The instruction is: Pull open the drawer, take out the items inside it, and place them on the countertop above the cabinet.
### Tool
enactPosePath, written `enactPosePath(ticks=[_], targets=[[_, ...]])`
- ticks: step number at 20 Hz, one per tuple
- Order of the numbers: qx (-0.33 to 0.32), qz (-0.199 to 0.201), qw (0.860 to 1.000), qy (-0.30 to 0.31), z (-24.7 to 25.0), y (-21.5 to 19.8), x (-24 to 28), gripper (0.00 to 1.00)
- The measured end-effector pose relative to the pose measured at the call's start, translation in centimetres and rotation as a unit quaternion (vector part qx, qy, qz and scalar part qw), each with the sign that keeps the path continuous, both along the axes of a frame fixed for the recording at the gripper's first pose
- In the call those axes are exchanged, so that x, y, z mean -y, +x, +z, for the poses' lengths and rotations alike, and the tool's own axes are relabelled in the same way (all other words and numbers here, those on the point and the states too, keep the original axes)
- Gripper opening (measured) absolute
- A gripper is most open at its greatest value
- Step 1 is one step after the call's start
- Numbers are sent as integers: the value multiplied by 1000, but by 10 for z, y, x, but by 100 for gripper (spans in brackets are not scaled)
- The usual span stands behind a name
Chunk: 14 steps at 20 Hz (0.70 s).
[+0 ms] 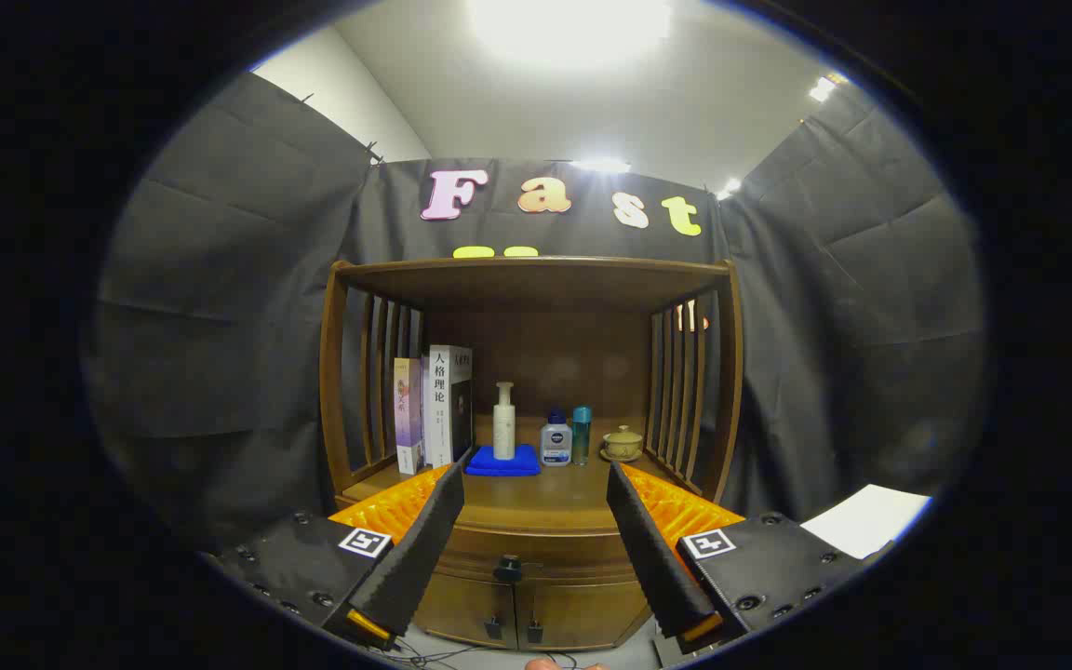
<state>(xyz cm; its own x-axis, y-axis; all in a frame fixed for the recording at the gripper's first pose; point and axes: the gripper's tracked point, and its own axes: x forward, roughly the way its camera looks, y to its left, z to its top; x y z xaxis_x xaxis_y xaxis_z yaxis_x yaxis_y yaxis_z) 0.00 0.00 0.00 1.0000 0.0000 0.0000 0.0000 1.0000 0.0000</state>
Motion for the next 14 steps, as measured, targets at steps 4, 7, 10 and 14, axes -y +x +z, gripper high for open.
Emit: enactPosePath(ticks=[4, 7, 10, 14], targets=[[-9, 2, 1000, -6, -9, 1, -1, 98], [-18, 10, 1000, 0, -18, 6, -4, 98], [-27, 15, 1000, 3, -27, 7, -5, 98], [-33, 14, 999, -4, -38, 12, -2, 98]])
